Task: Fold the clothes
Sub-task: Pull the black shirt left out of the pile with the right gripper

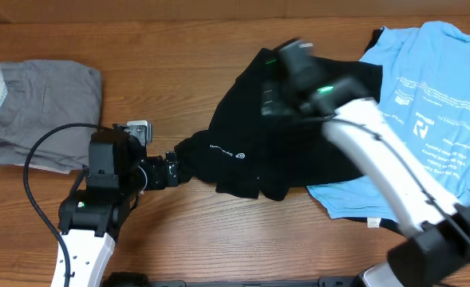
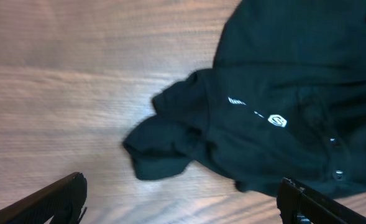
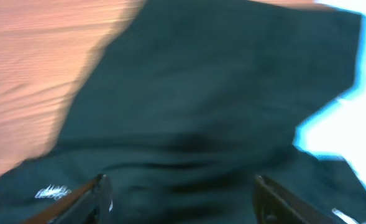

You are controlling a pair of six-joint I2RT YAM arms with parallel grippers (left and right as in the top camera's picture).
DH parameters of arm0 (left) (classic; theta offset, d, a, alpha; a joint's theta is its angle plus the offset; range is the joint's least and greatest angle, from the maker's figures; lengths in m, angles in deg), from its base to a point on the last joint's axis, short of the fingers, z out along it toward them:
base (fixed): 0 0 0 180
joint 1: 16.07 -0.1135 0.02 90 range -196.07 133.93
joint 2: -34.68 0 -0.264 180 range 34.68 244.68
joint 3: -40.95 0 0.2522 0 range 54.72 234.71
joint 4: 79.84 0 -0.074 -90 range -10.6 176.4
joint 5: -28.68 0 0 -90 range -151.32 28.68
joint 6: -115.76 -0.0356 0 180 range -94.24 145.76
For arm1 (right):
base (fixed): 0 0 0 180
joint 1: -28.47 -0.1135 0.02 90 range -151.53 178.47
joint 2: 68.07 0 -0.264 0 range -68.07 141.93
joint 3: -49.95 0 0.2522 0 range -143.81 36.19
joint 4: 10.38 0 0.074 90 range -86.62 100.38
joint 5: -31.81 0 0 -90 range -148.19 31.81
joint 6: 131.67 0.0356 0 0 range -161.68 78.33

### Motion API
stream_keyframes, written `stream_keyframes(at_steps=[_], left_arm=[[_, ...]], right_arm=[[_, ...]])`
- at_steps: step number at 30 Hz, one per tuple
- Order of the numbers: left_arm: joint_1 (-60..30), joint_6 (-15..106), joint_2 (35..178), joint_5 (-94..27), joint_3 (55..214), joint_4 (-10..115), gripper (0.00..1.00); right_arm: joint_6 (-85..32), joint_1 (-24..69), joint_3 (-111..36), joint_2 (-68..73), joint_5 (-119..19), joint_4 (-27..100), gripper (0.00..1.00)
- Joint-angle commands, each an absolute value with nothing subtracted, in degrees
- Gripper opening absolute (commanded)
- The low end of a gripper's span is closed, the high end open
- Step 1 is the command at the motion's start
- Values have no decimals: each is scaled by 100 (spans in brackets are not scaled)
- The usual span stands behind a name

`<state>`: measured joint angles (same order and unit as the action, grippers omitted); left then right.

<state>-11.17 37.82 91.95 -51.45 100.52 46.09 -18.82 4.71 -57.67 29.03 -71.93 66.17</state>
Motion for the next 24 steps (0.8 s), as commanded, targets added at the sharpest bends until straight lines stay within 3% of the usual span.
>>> stream_keyframes(at_steps=[1, 11, 15, 17, 18, 19, 20, 21, 24], left_arm=[[-1077, 4569, 9663, -4533, 10170, 4578, 100], [-1077, 5565, 12024, -3436, 10170, 5251, 100], [-1069, 5690, 12758, -2876, 10170, 6200, 90], [-1062, 5694, 12955, -2841, 10170, 6523, 79], [-1062, 5688, 13062, -2846, 10170, 6746, 69], [-1064, 5672, 13134, -2850, 10170, 6989, 34], [-1064, 5611, 13140, -2848, 10172, 7192, 12], [-1084, 5557, 13125, -2848, 10185, 7347, 4], [-1228, 5332, 12972, -2920, 10480, 7448, 4]], right_arm=[[-1165, 1273, -5892, 2591, -7223, 7109, 78], [-1467, 2921, -5870, 2591, -7206, 8101, 85], [-1467, 3163, -5870, 2591, -7199, 8258, 85], [-1471, 3179, -5870, 2591, -7201, 8298, 85], [-1471, 3176, -5870, 2591, -7201, 8326, 86], [-1491, 3176, -5870, 2591, -7201, 8344, 86], [-1491, 3176, -5870, 2591, -7204, 8344, 86], [-1491, 3176, -5870, 2591, -7201, 8346, 86], [-1493, 3176, -5870, 2591, -7201, 8379, 86]])
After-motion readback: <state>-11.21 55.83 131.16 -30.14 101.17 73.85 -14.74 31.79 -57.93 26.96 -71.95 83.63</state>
